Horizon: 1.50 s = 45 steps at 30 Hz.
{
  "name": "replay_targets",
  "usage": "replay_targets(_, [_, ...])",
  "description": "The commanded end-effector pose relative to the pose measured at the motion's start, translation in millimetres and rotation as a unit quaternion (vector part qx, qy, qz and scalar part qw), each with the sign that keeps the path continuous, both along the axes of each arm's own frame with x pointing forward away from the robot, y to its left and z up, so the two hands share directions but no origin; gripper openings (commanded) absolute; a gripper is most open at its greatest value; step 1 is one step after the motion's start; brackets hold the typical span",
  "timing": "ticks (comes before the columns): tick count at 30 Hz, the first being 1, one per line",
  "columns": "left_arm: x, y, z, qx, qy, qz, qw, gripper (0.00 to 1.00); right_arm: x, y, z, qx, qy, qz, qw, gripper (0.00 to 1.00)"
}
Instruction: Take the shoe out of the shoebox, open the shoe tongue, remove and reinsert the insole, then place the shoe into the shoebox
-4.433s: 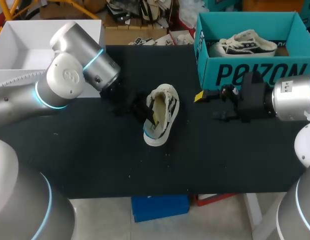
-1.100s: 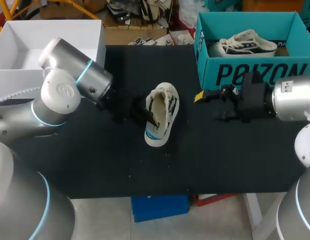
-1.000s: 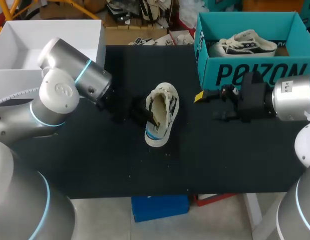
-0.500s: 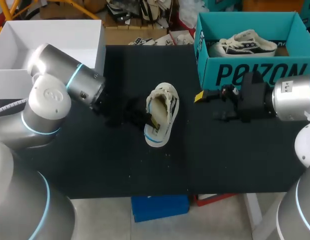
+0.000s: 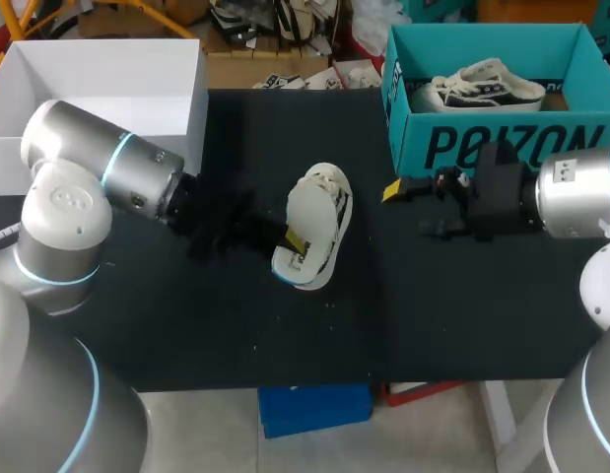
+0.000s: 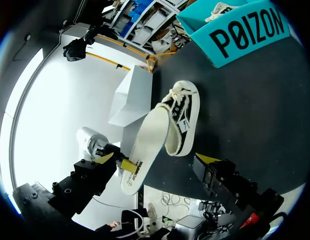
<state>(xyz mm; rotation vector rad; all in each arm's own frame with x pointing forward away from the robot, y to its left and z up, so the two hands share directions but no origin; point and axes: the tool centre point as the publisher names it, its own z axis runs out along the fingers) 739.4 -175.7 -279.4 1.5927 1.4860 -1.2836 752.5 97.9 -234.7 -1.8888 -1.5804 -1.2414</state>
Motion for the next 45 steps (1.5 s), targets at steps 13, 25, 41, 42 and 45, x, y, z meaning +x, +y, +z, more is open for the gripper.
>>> replay_targets(13, [-31.3,1.0,23.7,-0.104,-0.064,-0.018,0.992,0.0,3.7,8.0,6.7,0.021,-0.021,-0.004,1.0,1.0])
replay_targets(25, [-44.5,-2.8,36.1,-0.184,-0.114,-0.043,0.975,0.0,3.1,26.9,1.4,0.069,-0.045,-0.013,0.997,1.0])
replay_targets(41, [-55.4,-9.0,35.4,-0.231,-0.122,-0.062,0.963,0.0,9.8,46.0,-4.1,0.097,-0.053,-0.002,0.994,0.86])
replay_targets(42, [-54.4,-9.2,34.8,-0.231,-0.123,-0.062,0.963,0.0,9.6,47.8,-4.5,0.098,-0.052,0.001,0.994,0.83])
replay_targets(45, [-49.4,-9.1,32.7,-0.238,-0.122,-0.063,0.961,0.0,7.4,54.6,-4.7,0.105,-0.047,0.012,0.993,0.67])
